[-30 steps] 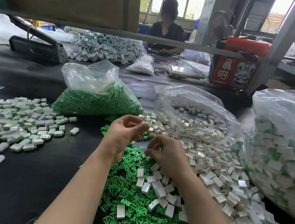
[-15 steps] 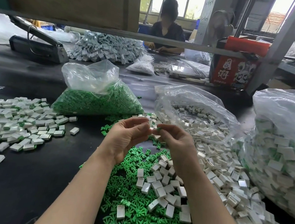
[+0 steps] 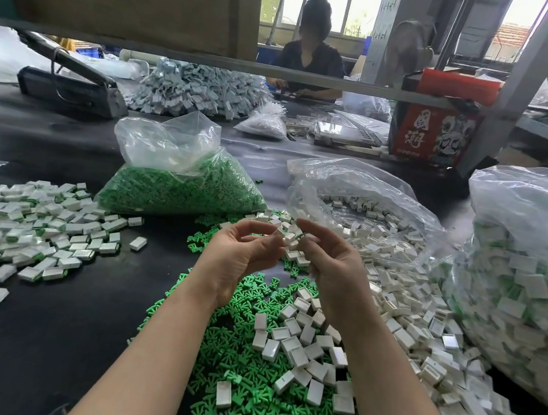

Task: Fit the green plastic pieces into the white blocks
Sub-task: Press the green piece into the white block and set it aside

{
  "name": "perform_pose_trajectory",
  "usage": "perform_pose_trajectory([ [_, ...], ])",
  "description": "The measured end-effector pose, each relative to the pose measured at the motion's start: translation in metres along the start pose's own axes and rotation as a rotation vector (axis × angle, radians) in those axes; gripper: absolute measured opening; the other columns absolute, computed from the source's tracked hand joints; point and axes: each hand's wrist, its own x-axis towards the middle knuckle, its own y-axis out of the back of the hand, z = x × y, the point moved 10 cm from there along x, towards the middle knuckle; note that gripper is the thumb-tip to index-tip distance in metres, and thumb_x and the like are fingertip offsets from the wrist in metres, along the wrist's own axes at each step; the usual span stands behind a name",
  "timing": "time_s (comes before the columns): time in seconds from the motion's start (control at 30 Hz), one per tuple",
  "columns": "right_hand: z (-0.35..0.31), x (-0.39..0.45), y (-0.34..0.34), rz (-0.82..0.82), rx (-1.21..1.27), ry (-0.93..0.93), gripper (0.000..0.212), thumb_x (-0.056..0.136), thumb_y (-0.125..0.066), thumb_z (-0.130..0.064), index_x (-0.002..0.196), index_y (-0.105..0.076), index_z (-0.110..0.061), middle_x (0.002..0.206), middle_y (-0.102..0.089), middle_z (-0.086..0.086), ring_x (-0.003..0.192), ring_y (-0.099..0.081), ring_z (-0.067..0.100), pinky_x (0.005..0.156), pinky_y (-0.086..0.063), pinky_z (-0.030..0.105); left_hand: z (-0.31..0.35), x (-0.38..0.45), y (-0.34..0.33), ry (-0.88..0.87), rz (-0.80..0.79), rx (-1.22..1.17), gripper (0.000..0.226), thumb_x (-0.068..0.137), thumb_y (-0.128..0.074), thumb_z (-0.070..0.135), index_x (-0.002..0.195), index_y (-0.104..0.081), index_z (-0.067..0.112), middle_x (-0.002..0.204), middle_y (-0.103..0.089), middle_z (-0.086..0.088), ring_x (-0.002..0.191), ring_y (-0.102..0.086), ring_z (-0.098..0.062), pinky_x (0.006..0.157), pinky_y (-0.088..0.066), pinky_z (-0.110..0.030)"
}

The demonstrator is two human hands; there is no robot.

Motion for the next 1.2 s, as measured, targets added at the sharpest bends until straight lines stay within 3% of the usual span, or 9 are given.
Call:
perform_pose_trajectory([
  [0.03, -0.001, 0.0, 0.001, 0.004, -0.007, 0.011, 0.023, 0.091, -0.06, -0.003, 0.113, -0.068, -0.007, 0.099, -0.069, 0.012, 0.082, -0.063, 0.012, 0.079, -0.05, 0.028, 0.0, 0.0, -0.001, 0.004, -0.001, 0.022, 0.032, 0.058, -0.086, 0.019, 0.087, -0.075, 0.01, 0.091, -0.075, -0.019, 0.077, -0.074, -0.023, 0.062, -0.057, -0.025],
  [0.17, -0.009, -0.001, 0.007, 0.066, -0.052, 0.104, 0.011, 0.089, -0.064, -0.003, 0.099, -0.069, -0.005, 0.086, -0.072, 0.008, 0.066, -0.064, 0.003, 0.056, -0.046, 0.015, 0.0, -0.002, -0.005, -0.007, 0.003, 0.108, 0.04, 0.062, -0.082, 0.021, 0.096, -0.07, 0.004, 0.089, -0.075, -0.016, 0.076, -0.074, -0.021, 0.061, -0.056, -0.023],
  [0.37, -0.012, -0.002, 0.012, 0.115, -0.095, 0.169, 0.013, 0.087, -0.068, -0.006, 0.099, -0.068, -0.001, 0.08, -0.073, -0.001, 0.07, -0.067, 0.005, 0.061, -0.049, 0.015, 0.001, -0.003, -0.007, -0.028, 0.01, 0.163, 0.035, 0.06, -0.082, 0.02, 0.091, -0.072, 0.006, 0.086, -0.075, -0.015, 0.075, -0.073, -0.02, 0.06, -0.056, -0.022],
  [0.53, -0.01, -0.001, 0.014, 0.145, -0.107, 0.159, 0.004, 0.086, -0.07, -0.01, 0.089, -0.069, -0.009, 0.075, -0.071, -0.004, 0.069, -0.066, 0.005, 0.062, -0.05, 0.016, 0.004, -0.004, -0.006, -0.054, 0.012, 0.256, 0.036, 0.062, -0.083, 0.02, 0.092, -0.072, 0.003, 0.084, -0.075, -0.013, 0.076, -0.073, -0.021, 0.061, -0.055, -0.023],
  [0.83, -0.006, 0.0, 0.016, 0.159, -0.086, 0.118, 0.011, 0.084, -0.072, -0.014, 0.091, -0.071, -0.005, 0.083, -0.073, 0.007, 0.069, -0.066, 0.007, 0.063, -0.049, 0.019, 0.006, -0.004, -0.008, -0.118, 0.014, 0.368, 0.039, 0.061, -0.083, 0.032, 0.09, -0.075, 0.007, 0.083, -0.076, -0.012, 0.078, -0.073, -0.023, 0.066, -0.054, -0.027],
  [1.2, -0.008, 0.001, 0.013, 0.122, -0.158, 0.137, 0.017, 0.085, -0.072, -0.012, 0.095, -0.069, 0.002, 0.09, -0.071, 0.019, 0.077, -0.067, 0.017, 0.066, -0.052, 0.02, 0.013, -0.004, -0.01, -0.202, -0.005, 0.373, 0.016, 0.069, -0.082, 0.018, 0.083, -0.078, 0.011, 0.08, -0.076, -0.012, 0.072, -0.072, -0.018, 0.062, -0.053, -0.019],
])
